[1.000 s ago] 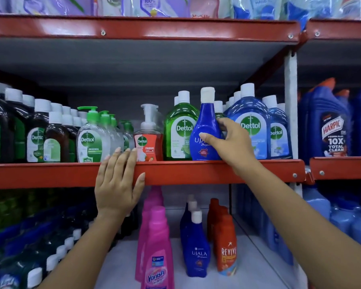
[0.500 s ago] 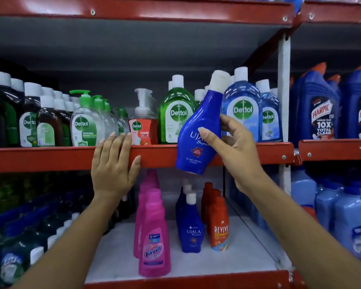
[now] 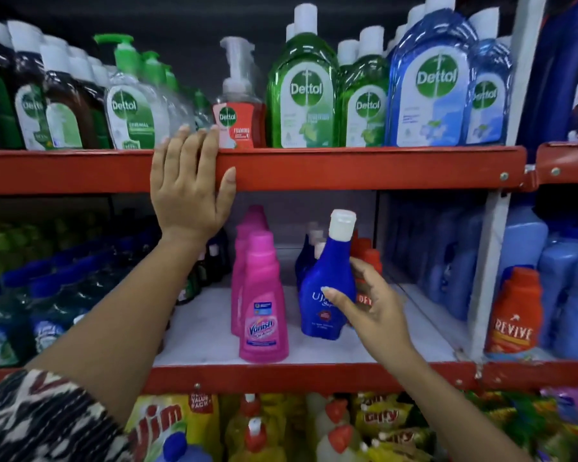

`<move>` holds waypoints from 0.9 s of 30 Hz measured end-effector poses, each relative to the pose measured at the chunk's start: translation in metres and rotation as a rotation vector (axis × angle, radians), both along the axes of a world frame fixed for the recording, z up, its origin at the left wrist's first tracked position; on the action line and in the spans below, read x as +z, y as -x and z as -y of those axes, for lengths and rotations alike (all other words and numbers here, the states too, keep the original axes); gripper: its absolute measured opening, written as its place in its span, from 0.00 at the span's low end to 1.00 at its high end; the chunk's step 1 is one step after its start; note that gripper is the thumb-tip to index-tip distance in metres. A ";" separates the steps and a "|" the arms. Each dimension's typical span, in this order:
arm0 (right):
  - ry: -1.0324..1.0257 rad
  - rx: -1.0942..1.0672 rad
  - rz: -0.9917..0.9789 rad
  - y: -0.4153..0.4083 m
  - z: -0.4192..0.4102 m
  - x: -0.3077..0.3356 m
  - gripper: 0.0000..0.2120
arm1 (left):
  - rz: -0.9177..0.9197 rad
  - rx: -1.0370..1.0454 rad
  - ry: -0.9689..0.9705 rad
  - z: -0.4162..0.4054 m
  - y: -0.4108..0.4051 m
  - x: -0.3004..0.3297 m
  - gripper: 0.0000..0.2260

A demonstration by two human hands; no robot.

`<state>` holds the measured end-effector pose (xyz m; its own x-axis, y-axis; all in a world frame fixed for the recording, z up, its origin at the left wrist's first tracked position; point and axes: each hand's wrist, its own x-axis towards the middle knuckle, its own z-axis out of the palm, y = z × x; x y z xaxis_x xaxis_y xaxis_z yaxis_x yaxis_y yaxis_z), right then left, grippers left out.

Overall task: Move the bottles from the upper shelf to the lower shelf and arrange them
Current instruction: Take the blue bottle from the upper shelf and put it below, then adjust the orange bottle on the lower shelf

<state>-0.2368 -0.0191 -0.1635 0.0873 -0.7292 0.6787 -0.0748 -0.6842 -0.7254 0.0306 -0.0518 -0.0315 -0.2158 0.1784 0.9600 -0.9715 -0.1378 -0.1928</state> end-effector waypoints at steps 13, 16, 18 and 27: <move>-0.130 -0.131 -0.134 0.001 0.039 -0.061 0.28 | 0.010 0.030 0.083 0.006 -0.002 0.001 0.24; -0.149 -0.139 -0.144 -0.001 0.039 -0.063 0.29 | 0.002 0.036 0.075 0.005 -0.002 0.001 0.24; -0.158 -0.155 -0.143 -0.003 0.036 -0.064 0.29 | -0.002 0.032 0.062 0.004 -0.001 0.001 0.24; 0.112 -0.622 -0.458 0.022 0.004 -0.080 0.29 | -0.030 -0.013 0.009 0.001 0.000 -0.003 0.23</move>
<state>-0.2592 -0.0232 -0.2435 -0.0264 -0.6652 0.7462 -0.7442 -0.4853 -0.4589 0.0307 -0.0528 -0.0346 -0.1846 0.1893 0.9644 -0.9786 -0.1265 -0.1625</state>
